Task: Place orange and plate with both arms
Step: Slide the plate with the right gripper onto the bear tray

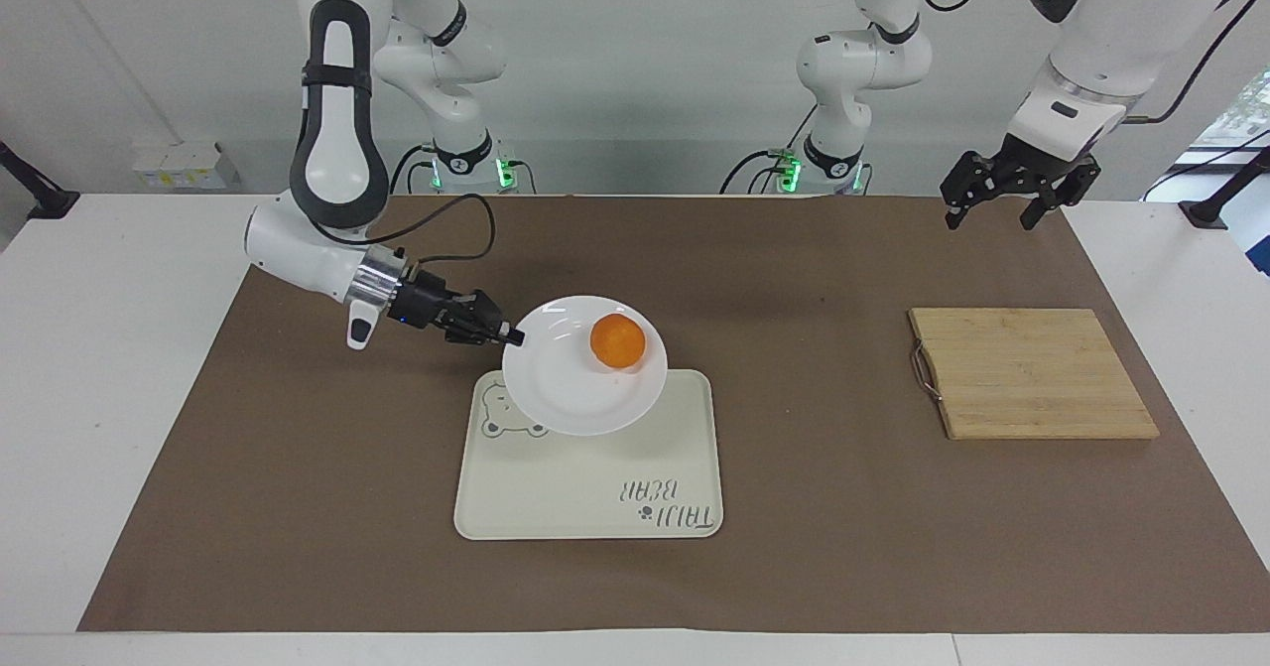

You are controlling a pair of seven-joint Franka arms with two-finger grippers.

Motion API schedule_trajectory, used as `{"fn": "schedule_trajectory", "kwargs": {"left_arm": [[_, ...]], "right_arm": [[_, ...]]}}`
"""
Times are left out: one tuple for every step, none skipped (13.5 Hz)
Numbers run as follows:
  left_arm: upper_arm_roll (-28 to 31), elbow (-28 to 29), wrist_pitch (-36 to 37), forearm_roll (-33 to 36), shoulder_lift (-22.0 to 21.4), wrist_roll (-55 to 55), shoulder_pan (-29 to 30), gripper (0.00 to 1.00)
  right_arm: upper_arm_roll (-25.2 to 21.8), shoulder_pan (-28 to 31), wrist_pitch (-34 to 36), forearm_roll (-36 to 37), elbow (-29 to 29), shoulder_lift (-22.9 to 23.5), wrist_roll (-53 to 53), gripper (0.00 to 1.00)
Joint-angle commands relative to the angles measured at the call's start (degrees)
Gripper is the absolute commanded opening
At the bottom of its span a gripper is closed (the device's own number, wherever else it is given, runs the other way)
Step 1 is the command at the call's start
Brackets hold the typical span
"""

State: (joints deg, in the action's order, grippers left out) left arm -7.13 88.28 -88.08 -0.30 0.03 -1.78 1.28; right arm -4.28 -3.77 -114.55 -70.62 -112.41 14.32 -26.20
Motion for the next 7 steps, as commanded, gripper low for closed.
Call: {"fn": "schedule_trajectory", "kwargs": {"left_arm": [[-0.6, -0.7, 0.5, -0.8, 0.1, 0.7, 1.3, 1.00], [-0.6, -0.7, 0.5, -0.8, 0.1, 0.7, 1.3, 1.00], [-0.6, -0.7, 0.5, -0.8, 0.1, 0.7, 1.3, 1.00], [-0.6, -0.7, 0.6, -0.8, 0.1, 0.7, 1.3, 1.00], [-0.6, -0.7, 0.5, -0.8, 0.1, 0.7, 1.3, 1.00], [-0.6, -0.7, 0.5, -0.8, 0.1, 0.7, 1.3, 1.00], [-0.6, -0.7, 0.5, -0.8, 0.1, 0.7, 1.3, 1.00]], "right_arm": [[0.3, 0.8, 1.7, -1.9, 11.3, 9.4, 3.2, 0.00], [0.4, 0.3, 0.9, -1.4, 12.5, 11.1, 4.4, 0.00], [0.5, -0.2, -0.3, -1.5, 14.2, 13.1, 5.2, 0.00], [0.9, -0.4, -1.6, -1.5, 15.2, 14.8, 5.2, 0.00], [1.2, -0.4, -2.4, -1.5, 16.2, 16.6, 5.2, 0.00], [1.5, -0.4, -2.5, -1.3, 17.4, 18.0, 5.1, 0.00], [1.5, -0.4, -2.5, -0.8, 17.4, 18.4, 5.2, 0.00]]}}
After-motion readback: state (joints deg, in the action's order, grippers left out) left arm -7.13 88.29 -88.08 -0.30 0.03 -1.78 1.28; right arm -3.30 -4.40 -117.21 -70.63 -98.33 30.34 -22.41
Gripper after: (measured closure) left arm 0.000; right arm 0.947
